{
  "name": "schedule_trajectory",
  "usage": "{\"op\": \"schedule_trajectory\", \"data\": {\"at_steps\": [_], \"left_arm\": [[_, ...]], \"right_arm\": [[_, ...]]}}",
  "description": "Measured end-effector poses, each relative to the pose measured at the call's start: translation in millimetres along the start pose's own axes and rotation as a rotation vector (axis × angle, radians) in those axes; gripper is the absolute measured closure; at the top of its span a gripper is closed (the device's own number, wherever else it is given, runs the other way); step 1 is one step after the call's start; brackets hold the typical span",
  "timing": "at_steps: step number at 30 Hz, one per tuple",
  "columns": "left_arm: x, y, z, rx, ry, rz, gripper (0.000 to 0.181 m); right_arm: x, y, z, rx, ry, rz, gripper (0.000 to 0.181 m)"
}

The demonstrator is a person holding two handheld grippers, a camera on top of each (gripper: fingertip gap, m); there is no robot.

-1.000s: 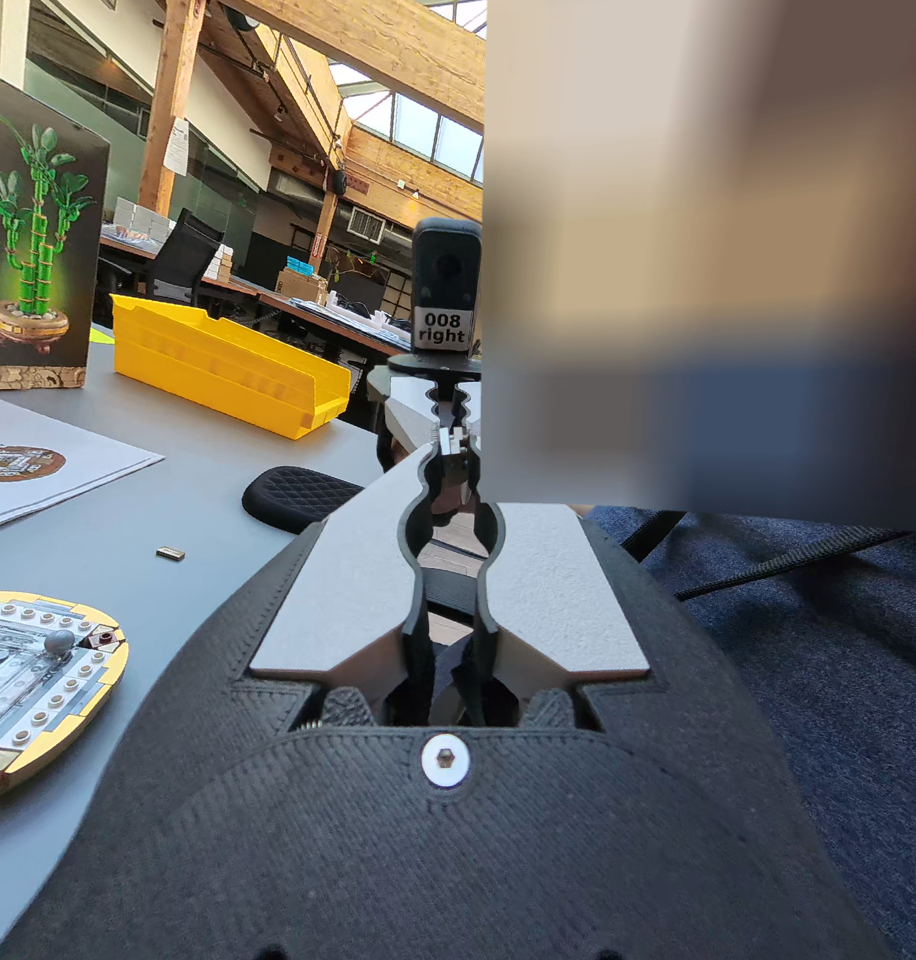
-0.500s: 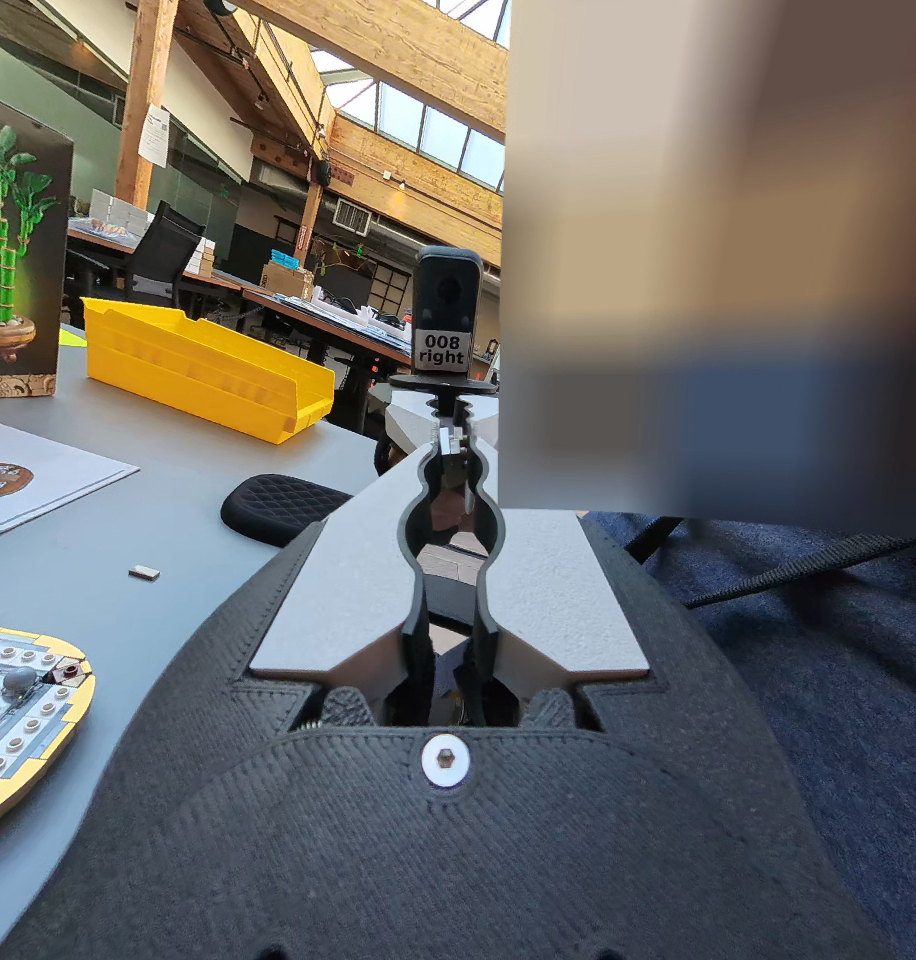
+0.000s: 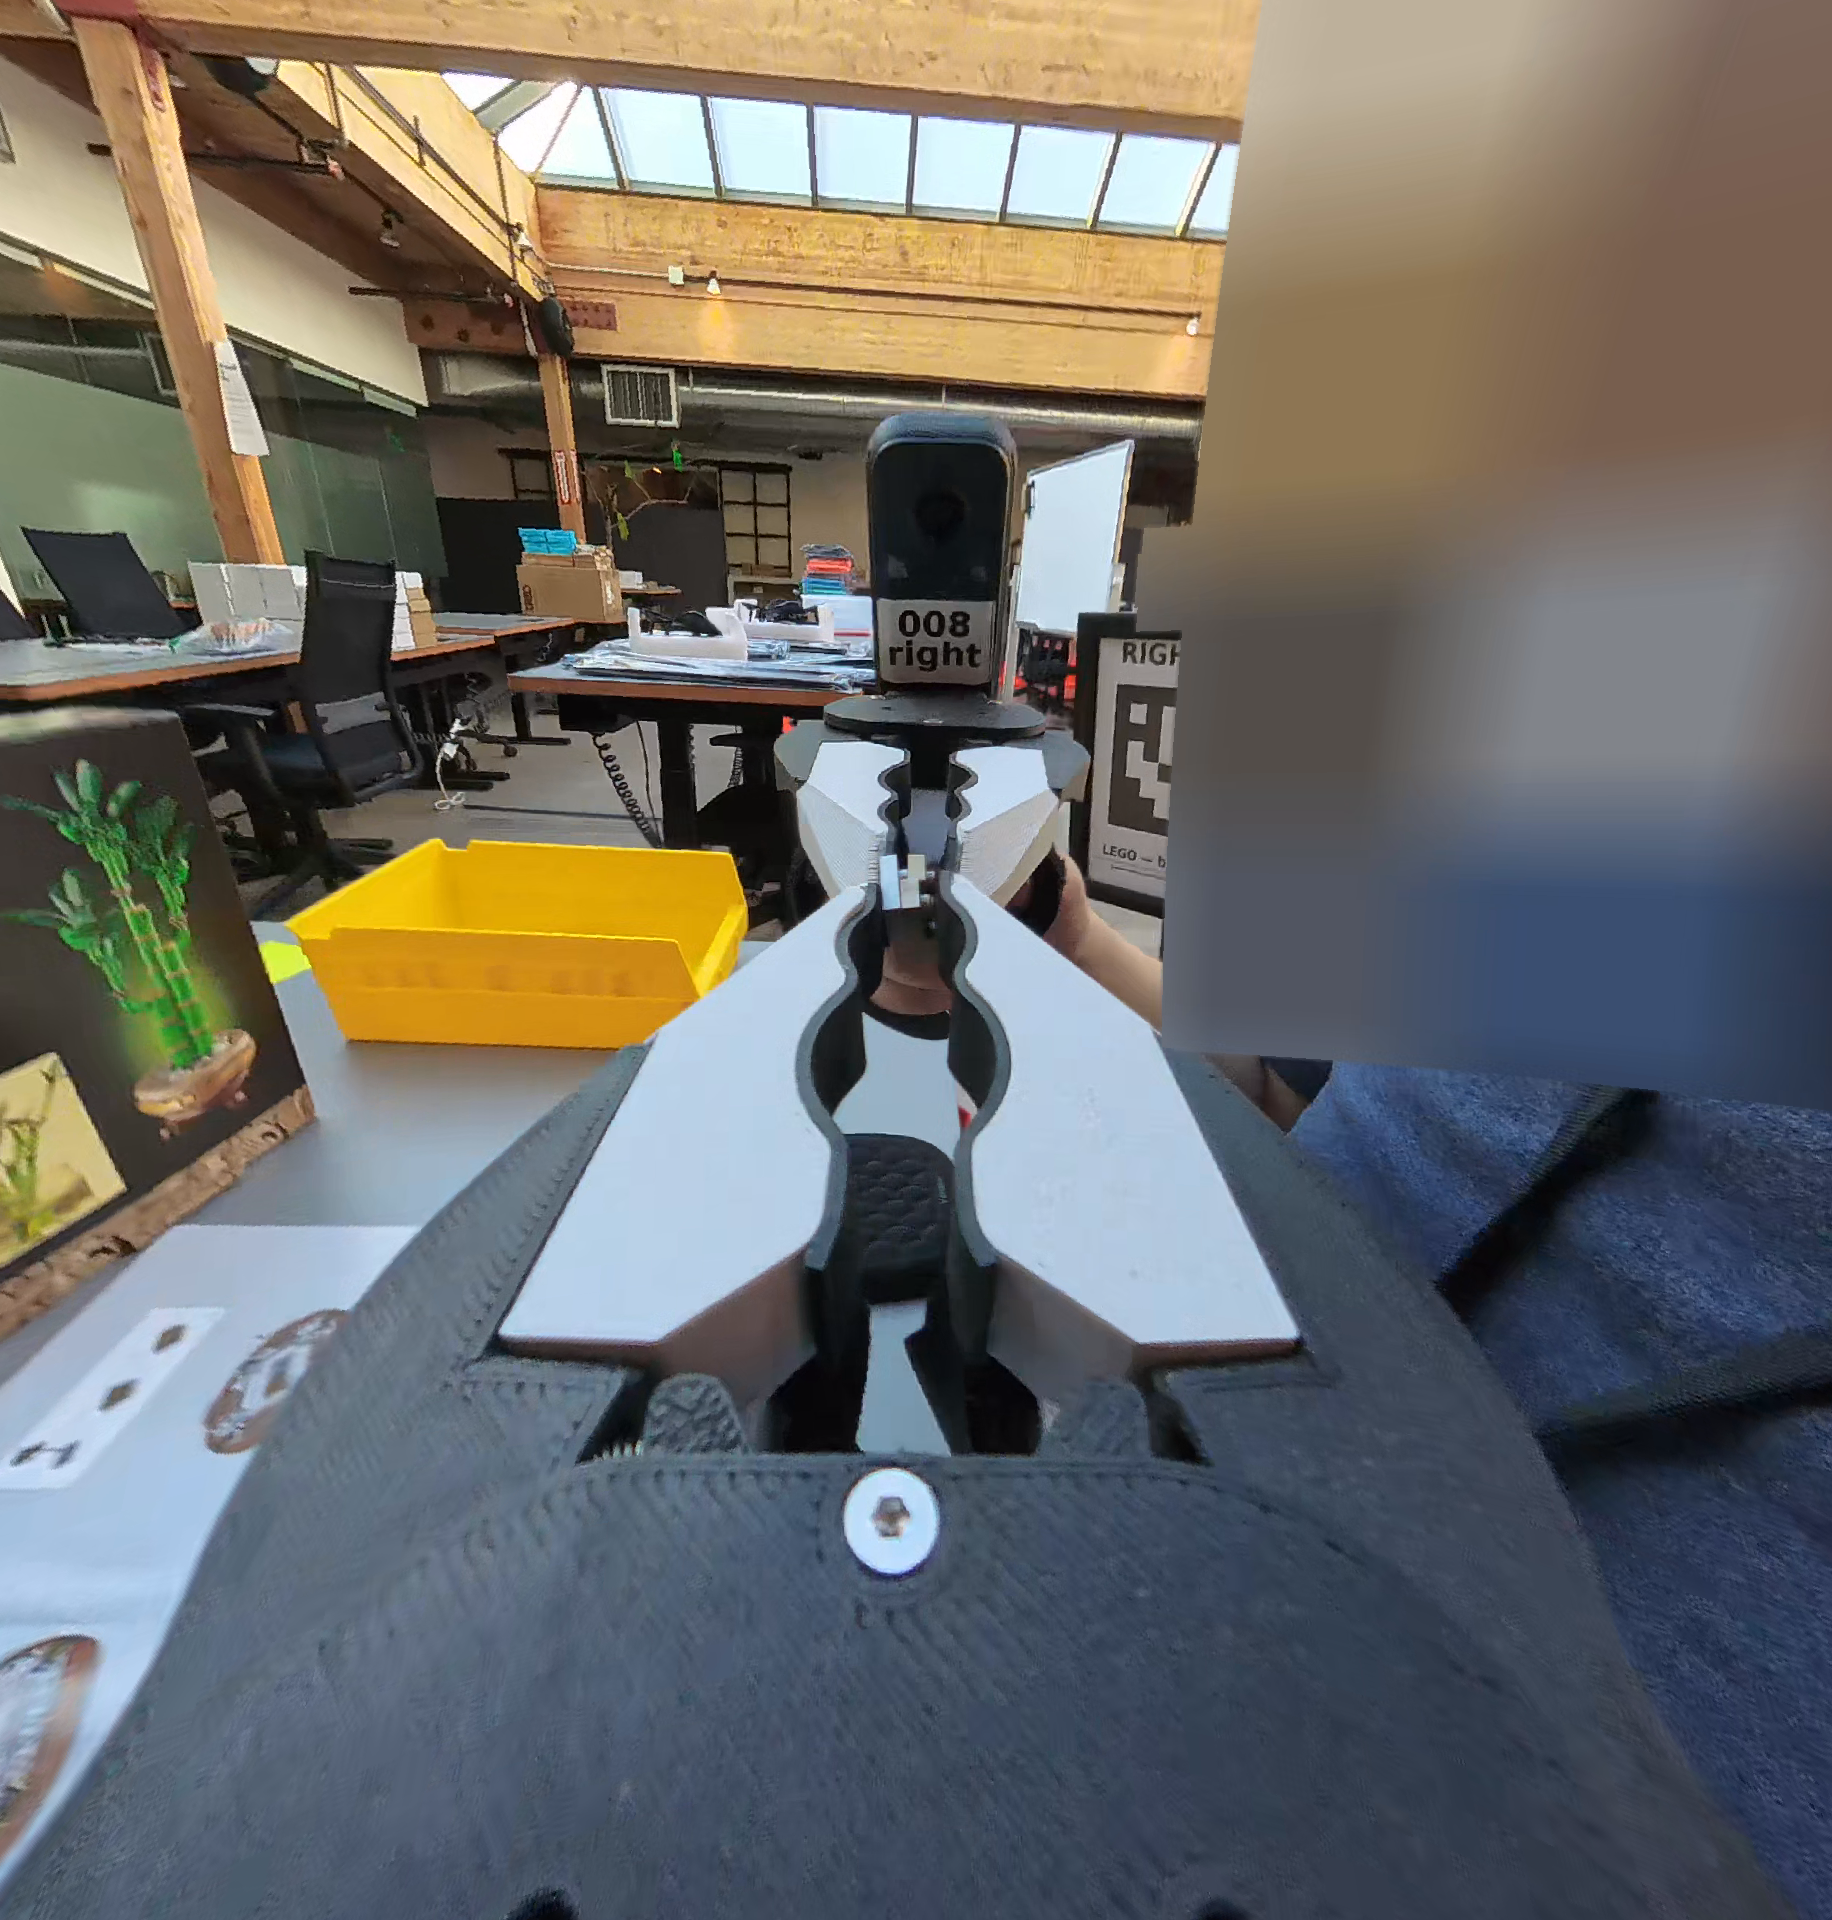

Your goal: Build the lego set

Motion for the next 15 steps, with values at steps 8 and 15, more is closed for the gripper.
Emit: {"op": "schedule_trajectory", "data": {"at_steps": [8,15], "left_arm": [[12,-32,-52,-0.052,-0.203,0.007,0.173],[30,-42,-69,-0.067,-0.279,0.010,0.173]], "right_arm": [[-8,12,-48,0.088,0.071,0.014,0.174],[-21,16,-63,0.133,0.055,-0.013,0.174]]}}
Point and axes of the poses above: each gripper's, where its closed fingertips meet, y back along the fingers, z out of its underside, x = y × z across the jaws, the point moved 10 cm from there along y, back along the fingers, and after that the axes turned 7 degrees about x, right-handed, at the moved point
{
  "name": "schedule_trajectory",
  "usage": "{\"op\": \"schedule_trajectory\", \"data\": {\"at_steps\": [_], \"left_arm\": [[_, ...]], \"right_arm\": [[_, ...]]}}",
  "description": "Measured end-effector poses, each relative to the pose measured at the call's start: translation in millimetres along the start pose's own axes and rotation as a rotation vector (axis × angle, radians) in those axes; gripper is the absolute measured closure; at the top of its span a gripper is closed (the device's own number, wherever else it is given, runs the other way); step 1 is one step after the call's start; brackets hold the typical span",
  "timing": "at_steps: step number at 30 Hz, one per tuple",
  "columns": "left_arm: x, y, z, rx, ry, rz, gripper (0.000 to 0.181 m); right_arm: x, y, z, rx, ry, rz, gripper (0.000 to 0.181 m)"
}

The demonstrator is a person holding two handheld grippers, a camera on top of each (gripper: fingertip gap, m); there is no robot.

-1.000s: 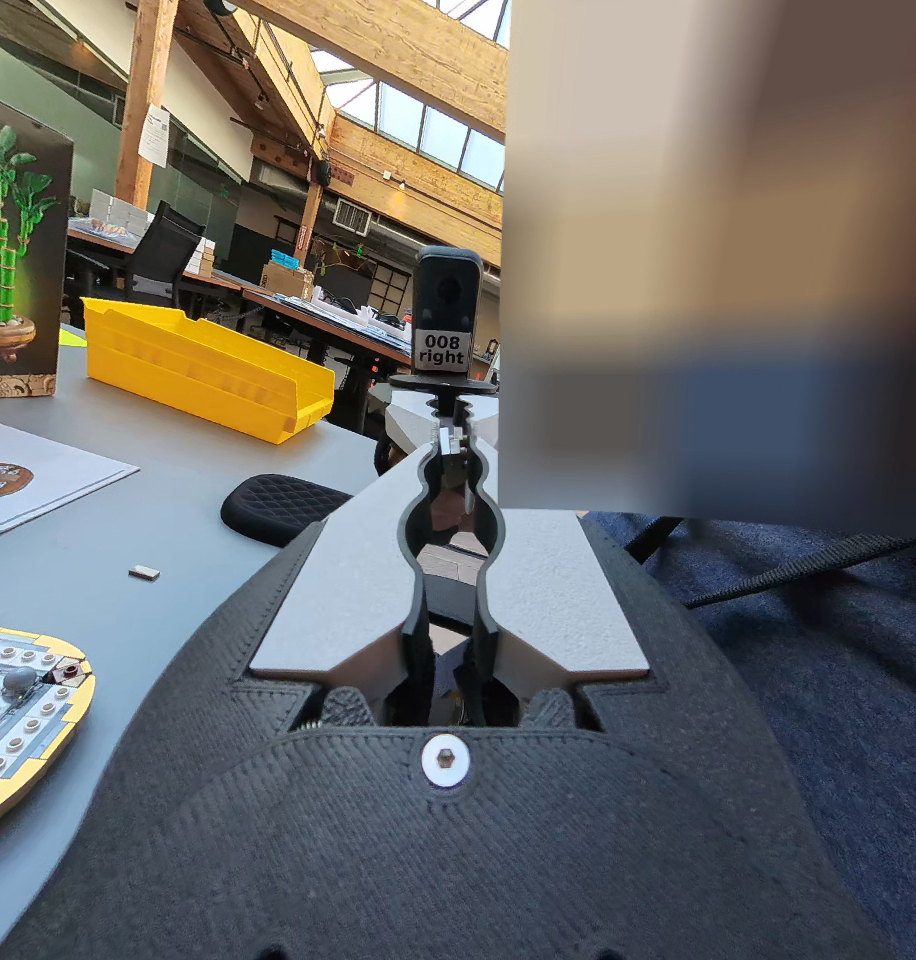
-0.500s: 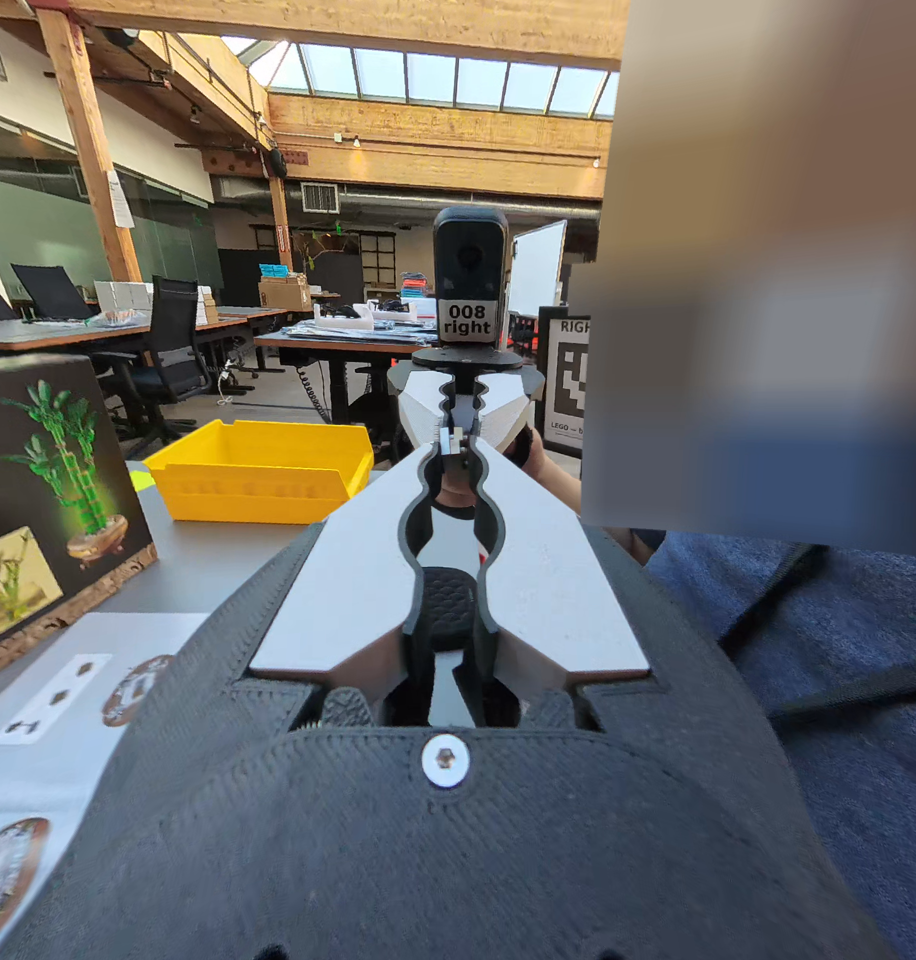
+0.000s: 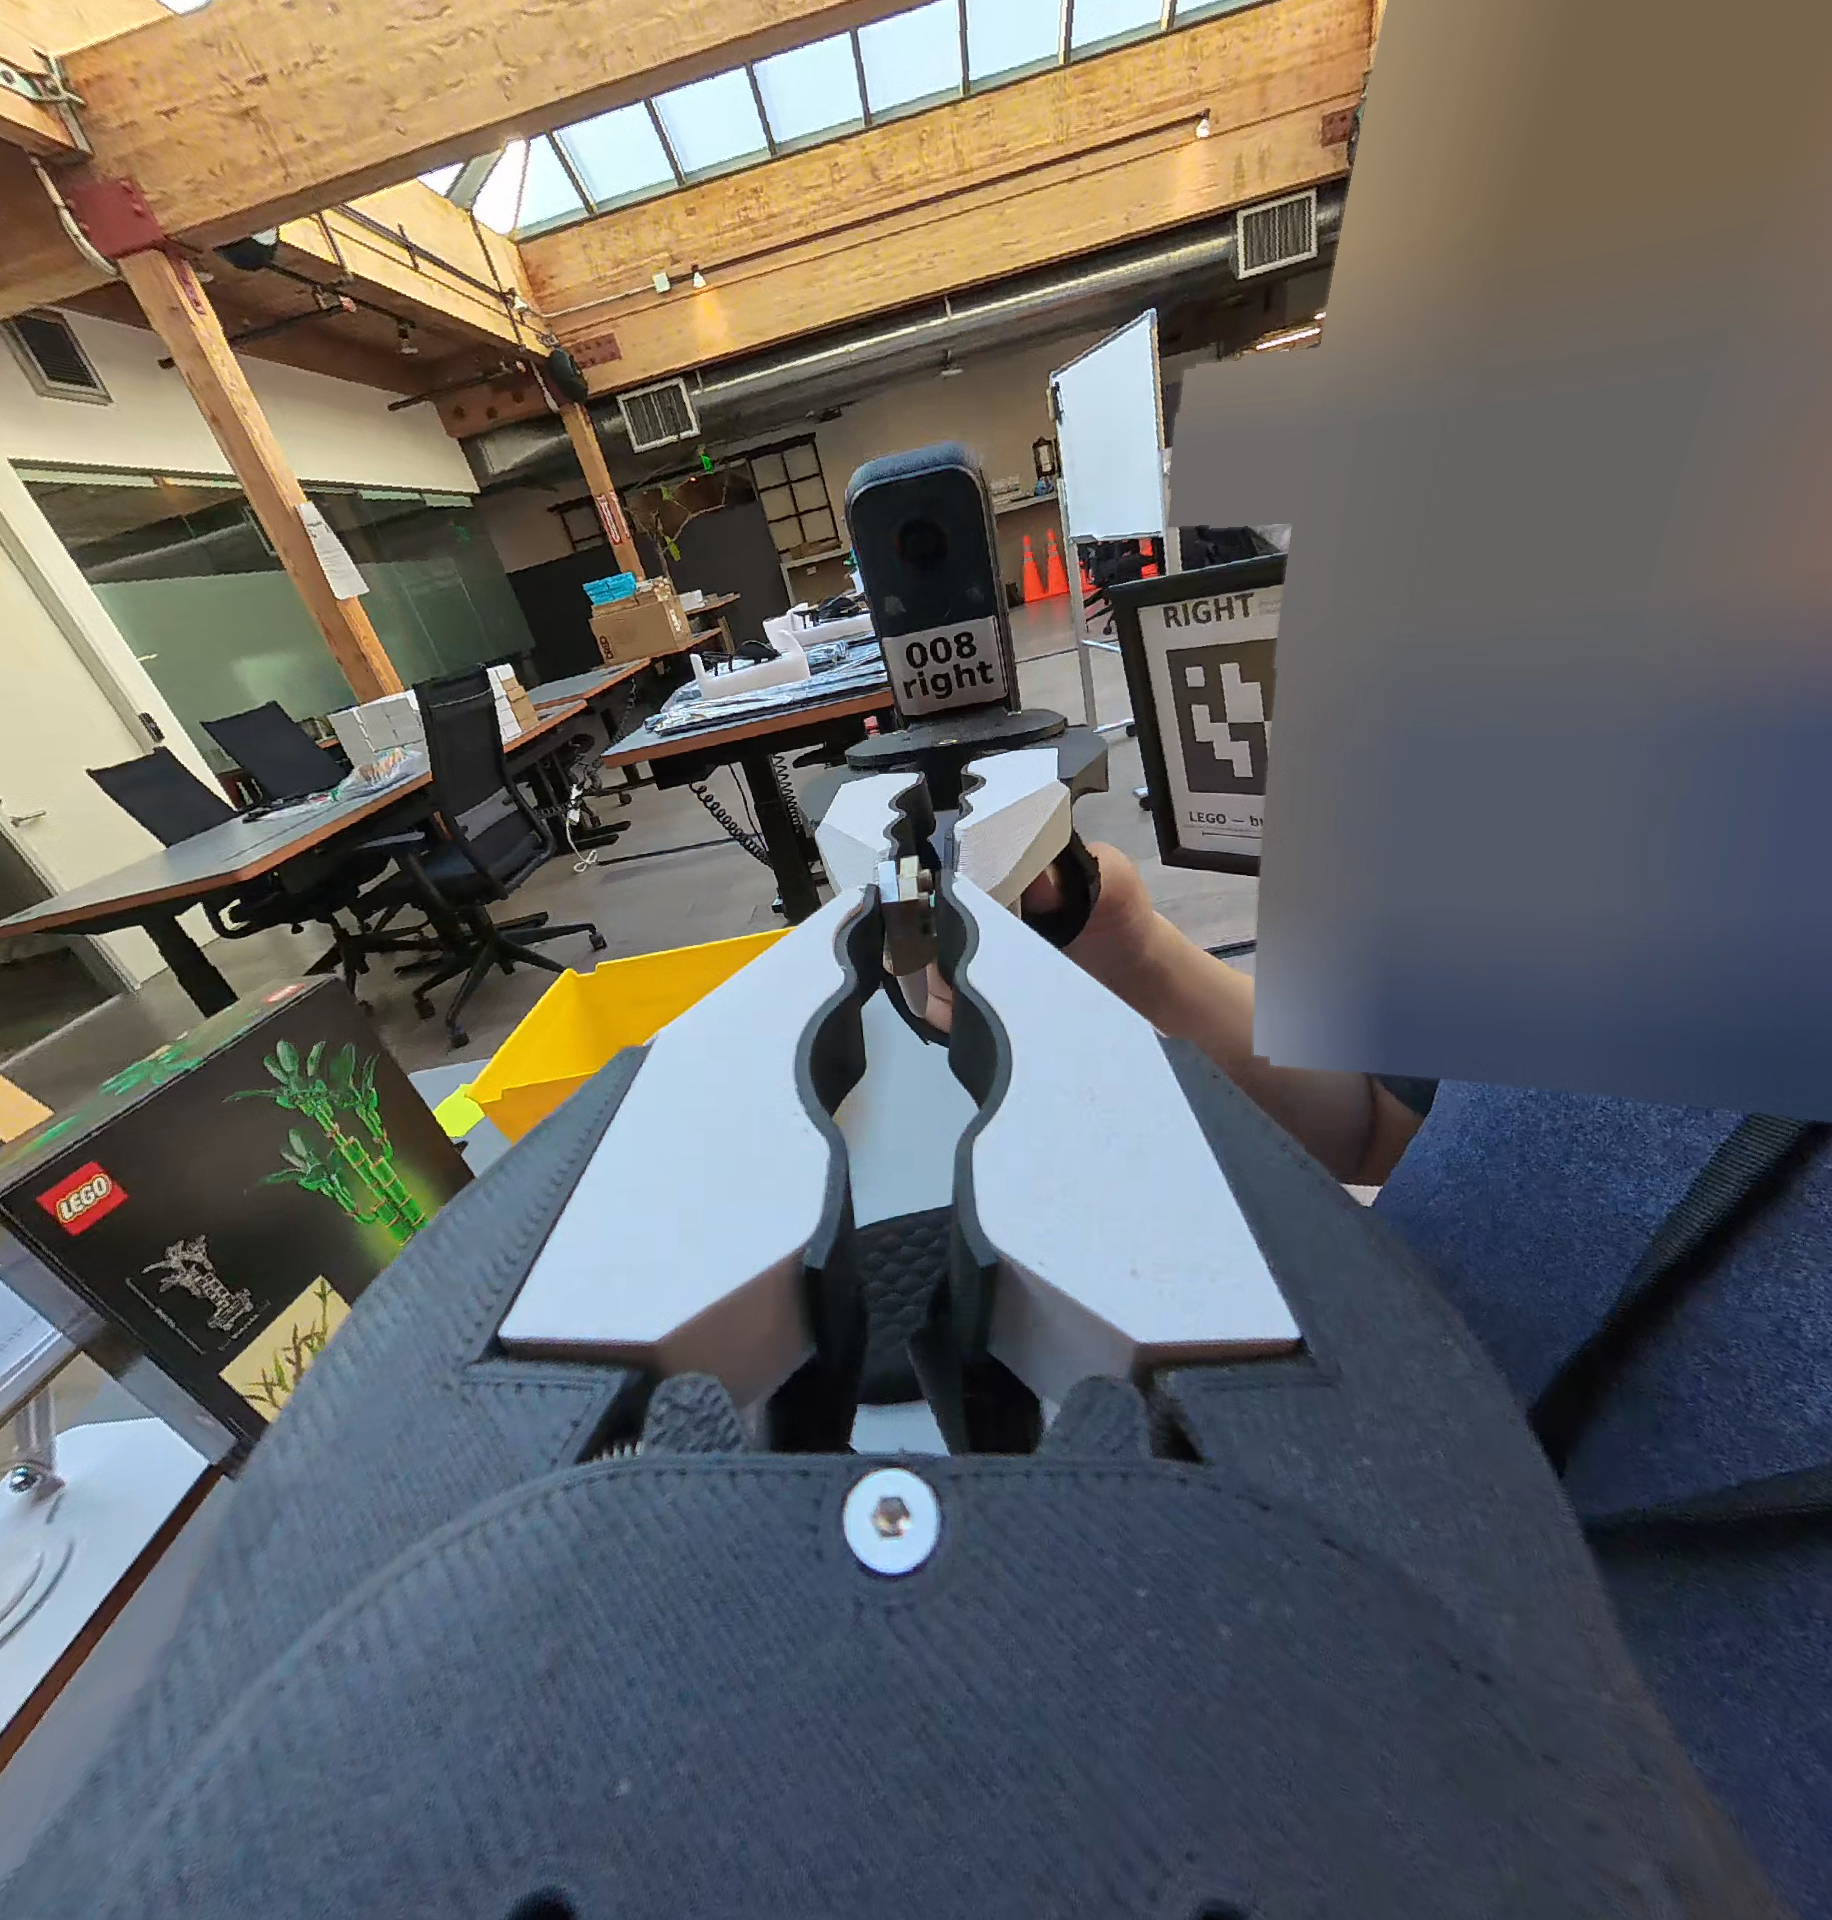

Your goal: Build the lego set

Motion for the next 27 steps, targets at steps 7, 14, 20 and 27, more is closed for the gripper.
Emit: {"op": "schedule_trajectory", "data": {"at_steps": [7,14,20,27], "left_arm": [[17,1,-13,0.034,-0.084,0.009,0.174],[22,5,-15,0.022,-0.087,0.035,0.175],[28,7,-19,-0.023,-0.202,-0.049,0.174],[29,3,-18,-0.085,-0.251,-0.026,0.174]], "right_arm": [[-17,-4,-10,0.021,0.023,-0.017,0.173],[-24,-8,-11,-0.008,0.101,-0.051,0.173],[-30,-4,-27,-0.001,0.267,-0.047,0.165],[-22,-8,-29,-0.079,0.364,-0.116,0.173]]}}
Point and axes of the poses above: each gripper's, where its closed fingertips meet, y back along the fingers, z out of its underside, x = y × z across the jaws, the point moved 10 cm from there along y, back along the fingers, and after that the axes turned 7 degrees about x, right-handed, at the moved point
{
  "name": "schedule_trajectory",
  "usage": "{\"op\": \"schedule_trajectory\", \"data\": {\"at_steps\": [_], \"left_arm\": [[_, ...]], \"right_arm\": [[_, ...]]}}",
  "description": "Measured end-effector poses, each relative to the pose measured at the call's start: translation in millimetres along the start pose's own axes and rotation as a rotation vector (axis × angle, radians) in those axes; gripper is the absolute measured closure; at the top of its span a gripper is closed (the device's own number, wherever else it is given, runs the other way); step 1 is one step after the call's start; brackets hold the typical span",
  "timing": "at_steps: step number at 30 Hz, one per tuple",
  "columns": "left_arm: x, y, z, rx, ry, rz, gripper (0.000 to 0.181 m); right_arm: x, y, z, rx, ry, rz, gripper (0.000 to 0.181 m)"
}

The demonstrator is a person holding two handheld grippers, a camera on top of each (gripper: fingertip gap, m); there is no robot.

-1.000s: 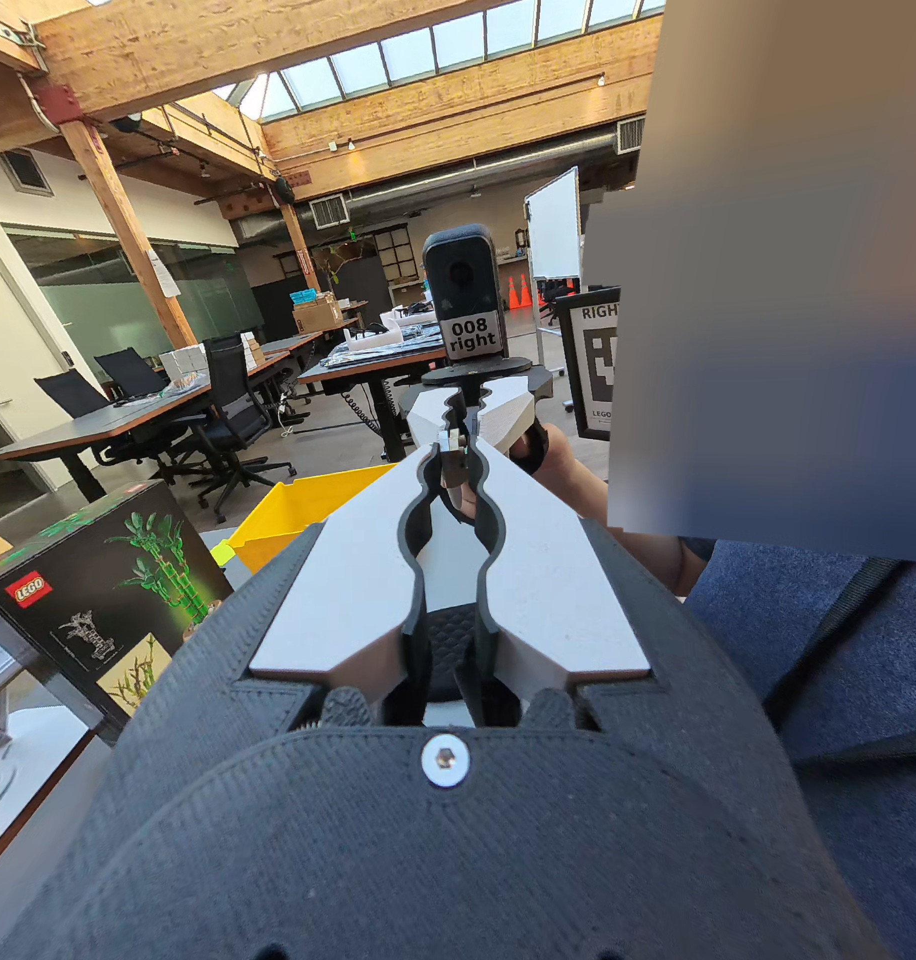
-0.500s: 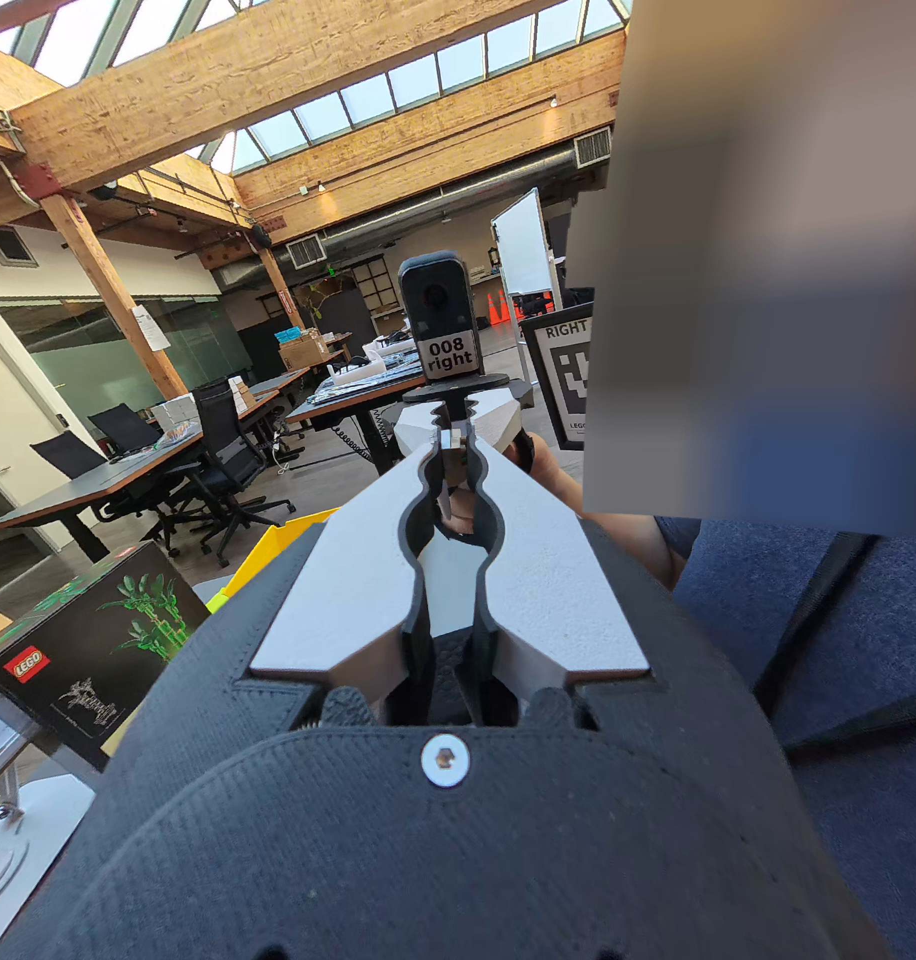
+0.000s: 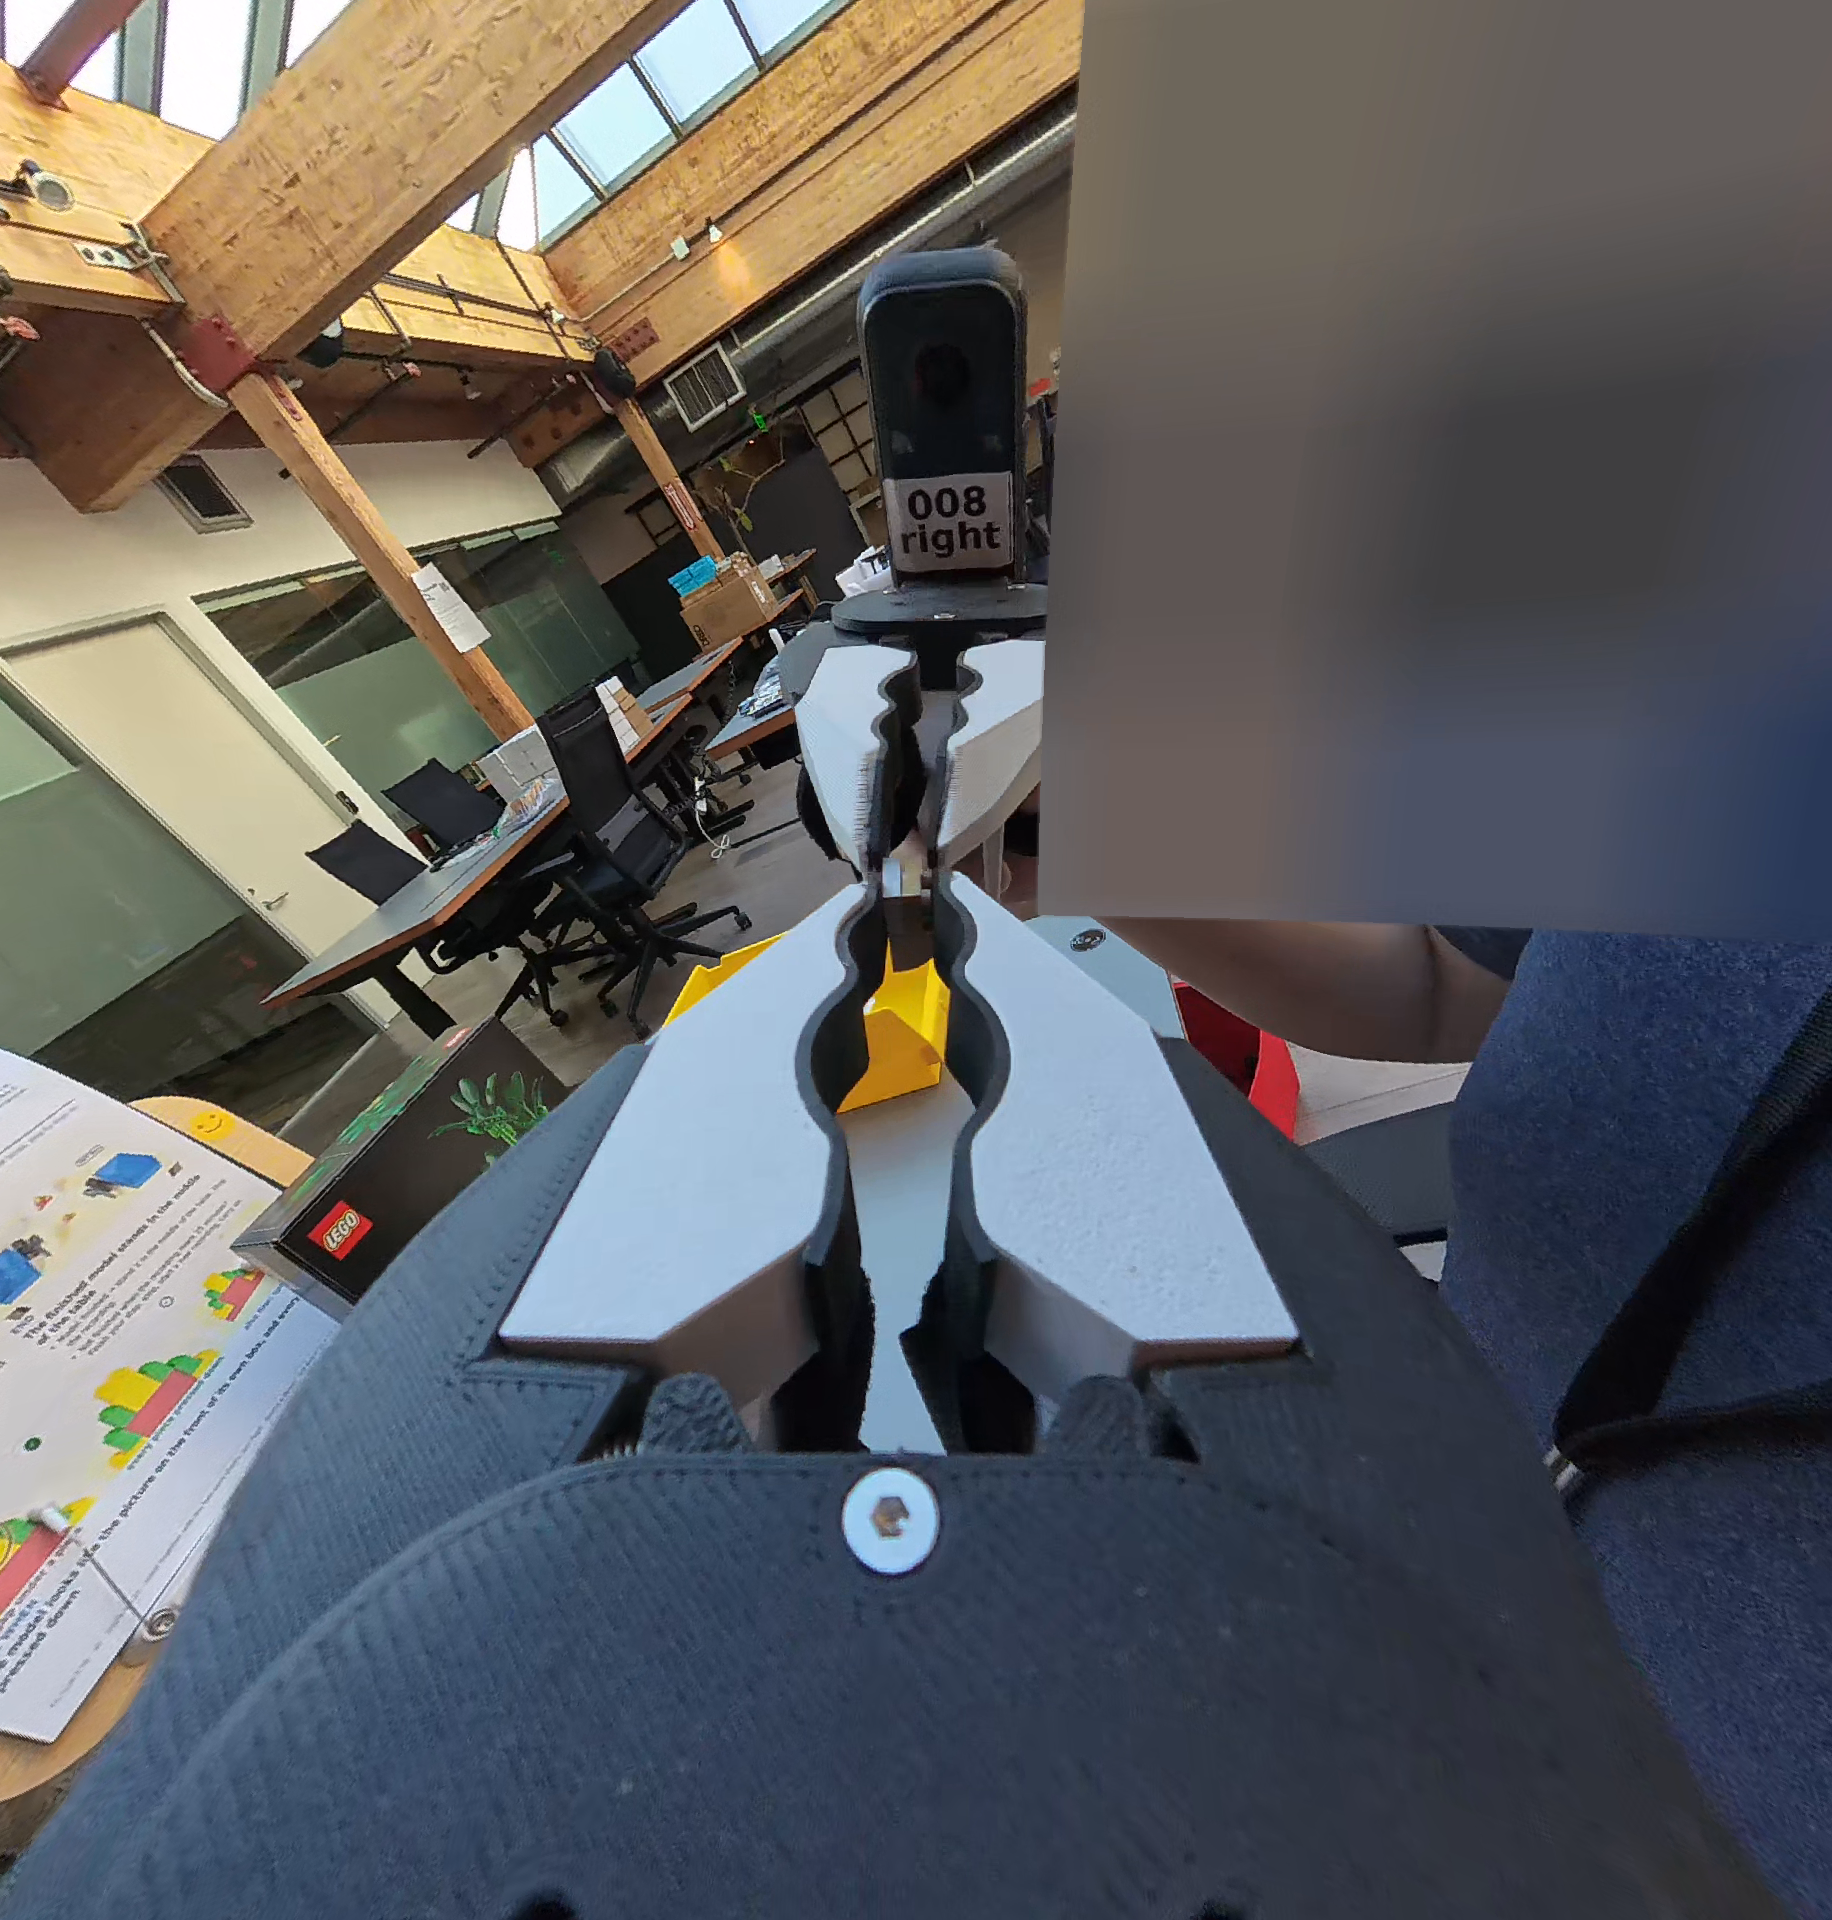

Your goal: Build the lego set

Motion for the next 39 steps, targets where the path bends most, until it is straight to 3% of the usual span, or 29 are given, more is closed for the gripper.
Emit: {"op": "schedule_trajectory", "data": {"at_steps": [16,28,30,31,32,35,39], "left_arm": [[-1,-1,5,-0.011,-0.012,0.049,0.175],[-2,4,7,0.029,0.026,-0.008,0.175],[-4,3,10,0.054,0.076,-0.021,0.175],[-6,5,11,0.071,0.122,-0.047,0.175],[-7,7,13,0.105,0.172,-0.044,0.175],[-10,11,19,0.168,0.333,-0.016,0.175],[-10,9,29,0.169,0.402,-0.004,0.175]], "right_arm": [[7,2,6,-0.008,-0.059,-0.101,0.175],[6,-2,9,0.024,-0.016,-0.030,0.175],[7,0,11,0.050,-0.046,-0.028,0.170],[8,1,14,0.056,-0.091,-0.031,0.147],[9,3,17,0.069,-0.138,-0.035,0.145],[8,5,30,0.099,-0.176,-0.009,0.153],[5,-2,39,0.120,-0.204,0.042,0.161]]}}
Point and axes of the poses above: each gripper's, where its closed fingertips meet, y back along the fingers, z out of its underside, x = y × z across the jaws, the point moved 10 cm from there along y, back along the fingers, and after that the axes turned 7 degrees about x, right-handed, at the moved point
